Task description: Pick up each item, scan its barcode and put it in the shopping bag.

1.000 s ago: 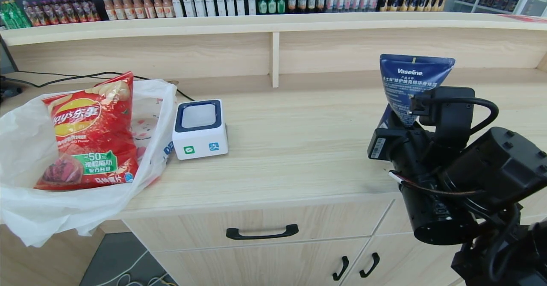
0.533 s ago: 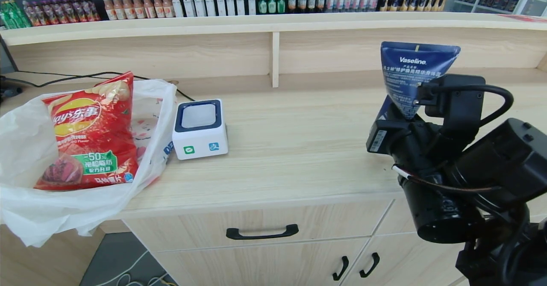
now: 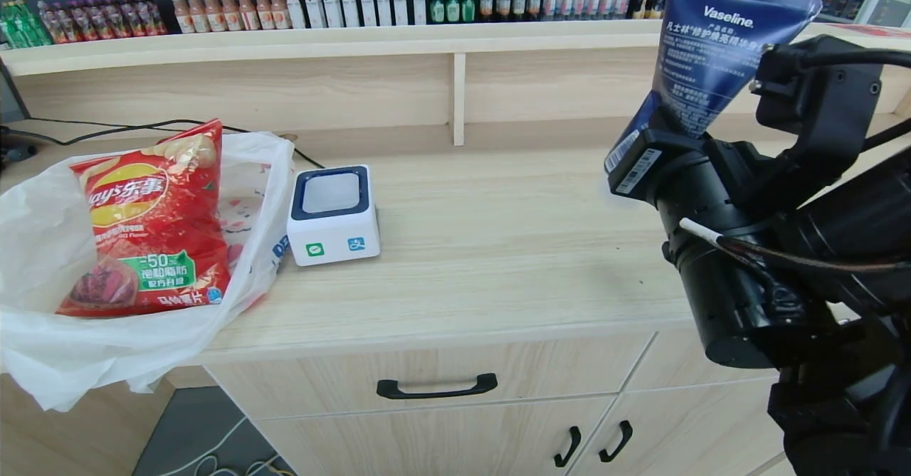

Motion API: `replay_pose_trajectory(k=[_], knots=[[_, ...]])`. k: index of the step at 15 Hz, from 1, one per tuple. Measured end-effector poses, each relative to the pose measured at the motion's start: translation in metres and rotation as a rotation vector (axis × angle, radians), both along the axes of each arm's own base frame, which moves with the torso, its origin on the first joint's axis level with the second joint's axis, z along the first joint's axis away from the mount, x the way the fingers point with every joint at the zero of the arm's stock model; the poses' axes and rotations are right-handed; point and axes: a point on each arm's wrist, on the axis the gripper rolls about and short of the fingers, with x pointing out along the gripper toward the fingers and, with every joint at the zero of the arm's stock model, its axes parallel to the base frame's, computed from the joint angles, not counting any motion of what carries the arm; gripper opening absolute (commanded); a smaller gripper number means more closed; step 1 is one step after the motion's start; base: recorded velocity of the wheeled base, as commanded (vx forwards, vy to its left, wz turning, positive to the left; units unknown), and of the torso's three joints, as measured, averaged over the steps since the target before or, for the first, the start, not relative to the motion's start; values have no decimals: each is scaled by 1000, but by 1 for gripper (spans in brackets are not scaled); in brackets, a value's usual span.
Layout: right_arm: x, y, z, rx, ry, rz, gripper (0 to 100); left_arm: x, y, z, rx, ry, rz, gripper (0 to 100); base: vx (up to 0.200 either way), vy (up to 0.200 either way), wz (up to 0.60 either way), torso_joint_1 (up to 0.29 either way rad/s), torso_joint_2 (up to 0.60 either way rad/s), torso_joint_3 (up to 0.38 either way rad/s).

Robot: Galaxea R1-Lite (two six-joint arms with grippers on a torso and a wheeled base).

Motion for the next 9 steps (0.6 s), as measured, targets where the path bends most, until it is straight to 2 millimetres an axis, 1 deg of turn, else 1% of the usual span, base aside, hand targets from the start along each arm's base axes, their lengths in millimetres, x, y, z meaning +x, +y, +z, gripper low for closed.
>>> replay_pose_trajectory(k=[2, 4, 6, 9], knots=[[-10, 7, 5, 40, -16, 57, 0, 0, 0, 0, 0, 0, 0, 100, 0, 0, 0, 0, 0, 0], [-19, 8, 10, 66, -29, 90, 0, 0, 0, 0, 0, 0, 0, 100, 0, 0, 0, 0, 0, 0], [-28, 4, 14, 99, -37, 120, 0, 0, 0, 0, 0, 0, 0, 100, 0, 0, 0, 0, 0, 0], [-40, -9, 18, 114, -22, 161, 0, 0, 0, 0, 0, 0, 0, 100, 0, 0, 0, 0, 0, 0]])
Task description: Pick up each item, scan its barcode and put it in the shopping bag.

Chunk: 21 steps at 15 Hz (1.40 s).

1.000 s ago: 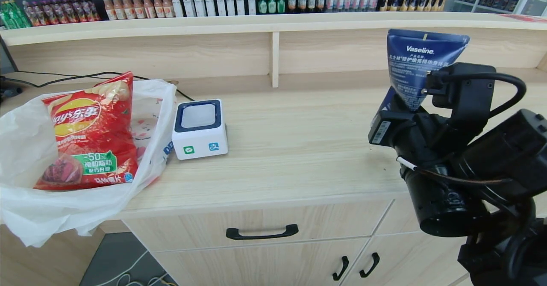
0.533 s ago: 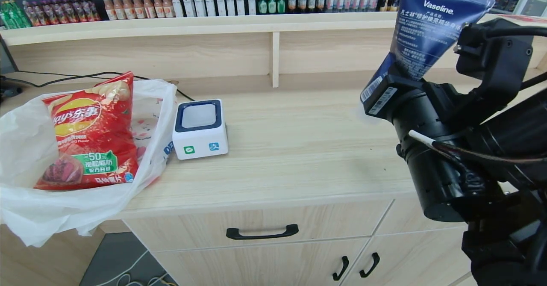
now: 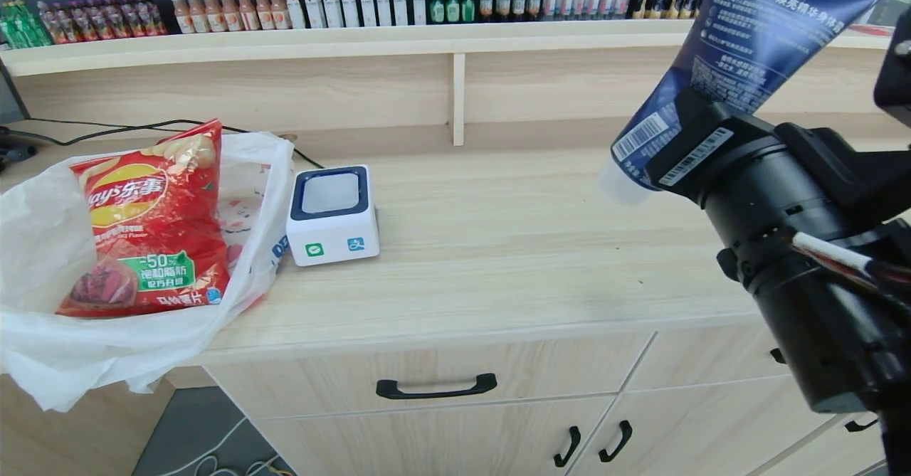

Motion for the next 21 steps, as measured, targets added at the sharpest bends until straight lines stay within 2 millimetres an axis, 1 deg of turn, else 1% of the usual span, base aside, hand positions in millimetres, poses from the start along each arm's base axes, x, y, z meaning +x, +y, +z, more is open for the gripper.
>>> replay_pose_trajectory(k=[3, 4, 5, 6, 8, 12, 14, 16, 20, 21], knots=[[-11, -12, 2, -69, 45, 125, 0, 0, 0, 0, 0, 0, -1, 100, 0, 0, 0, 0, 0, 0], [-14, -17, 0, -121, 82, 206, 0, 0, 0, 0, 0, 0, -1, 100, 0, 0, 0, 0, 0, 0], [-15, -26, -2, -154, 109, 331, 0, 0, 0, 0, 0, 0, 0, 100, 0, 0, 0, 0, 0, 0], [-16, -35, 0, -143, 103, 432, 0, 0, 0, 0, 0, 0, 0, 100, 0, 0, 0, 0, 0, 0], [-21, -49, 0, -112, 101, 572, 0, 0, 0, 0, 0, 0, 0, 100, 0, 0, 0, 0, 0, 0], [-34, -63, -15, -145, 93, 718, 0, 0, 0, 0, 0, 0, 0, 100, 0, 0, 0, 0, 0, 0], [-38, -65, -15, -132, 80, 754, 0, 0, 0, 0, 0, 0, 0, 100, 0, 0, 0, 0, 0, 0], [-43, -63, -13, -109, 76, 785, 0, 0, 0, 0, 0, 0, 0, 100, 0, 0, 0, 0, 0, 0], [-60, -47, 1, -52, 42, 930, 0, 0, 0, 0, 0, 0, -1, 100, 0, 0, 0, 0, 0, 0], [-61, -44, 5, -38, 35, 951, 0, 0, 0, 0, 0, 0, -1, 100, 0, 0, 0, 0, 0, 0]])
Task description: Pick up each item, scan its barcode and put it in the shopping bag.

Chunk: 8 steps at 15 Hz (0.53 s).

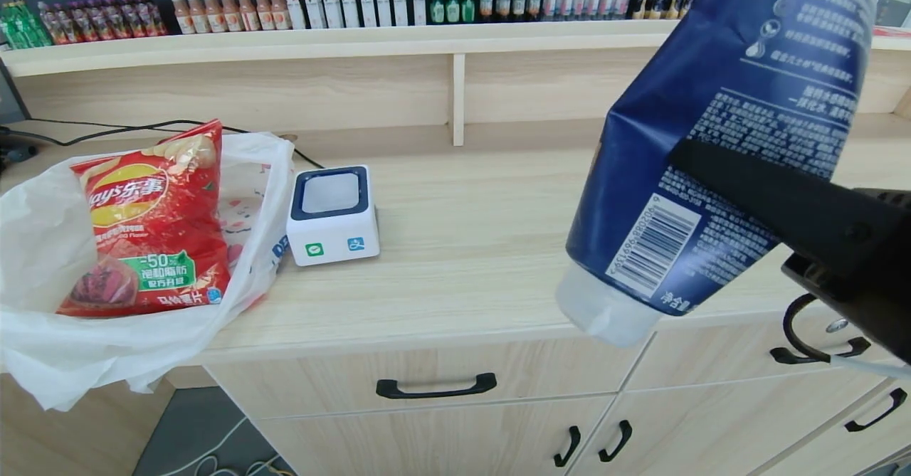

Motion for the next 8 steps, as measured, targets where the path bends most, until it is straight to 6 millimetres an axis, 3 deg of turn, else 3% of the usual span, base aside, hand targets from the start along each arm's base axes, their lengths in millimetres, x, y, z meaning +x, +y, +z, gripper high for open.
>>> replay_pose_trajectory(k=[4, 8], knots=[[0, 16, 14, 34, -9, 54, 0, 0, 0, 0, 0, 0, 1, 100, 0, 0, 0, 0, 0, 0], [-8, 31, 14, 26, -11, 118, 0, 0, 0, 0, 0, 0, 0, 100, 0, 0, 0, 0, 0, 0]])
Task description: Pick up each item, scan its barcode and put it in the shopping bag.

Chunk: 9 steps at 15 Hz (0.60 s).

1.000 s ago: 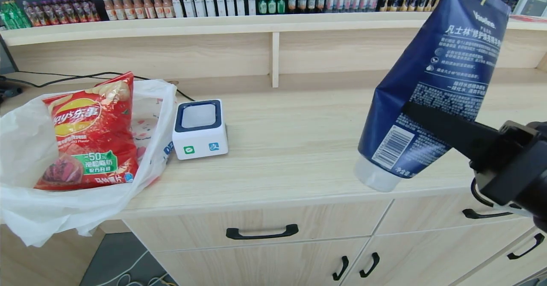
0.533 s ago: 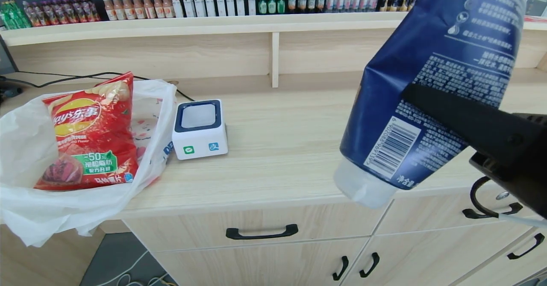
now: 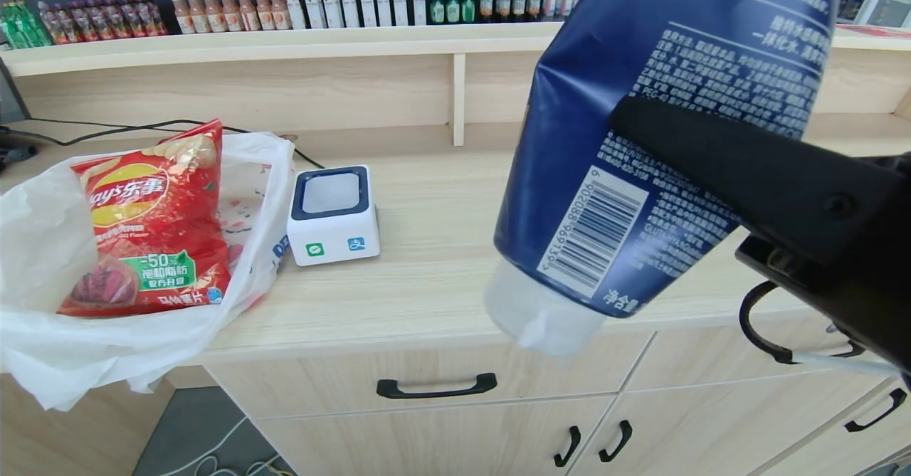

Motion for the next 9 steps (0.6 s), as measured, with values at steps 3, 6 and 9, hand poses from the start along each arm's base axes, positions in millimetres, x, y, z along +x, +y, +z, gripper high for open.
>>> replay_pose_trajectory(k=[3, 6, 9], knots=[[-2, 2, -2, -10, -1, 10, 0, 0, 0, 0, 0, 0, 0, 100, 0, 0, 0, 0, 0, 0], [-2, 3, -3, -12, 0, 12, 0, 0, 0, 0, 0, 0, 0, 100, 0, 0, 0, 0, 0, 0], [-2, 3, -3, -15, 1, 13, 0, 0, 0, 0, 0, 0, 0, 100, 0, 0, 0, 0, 0, 0]])
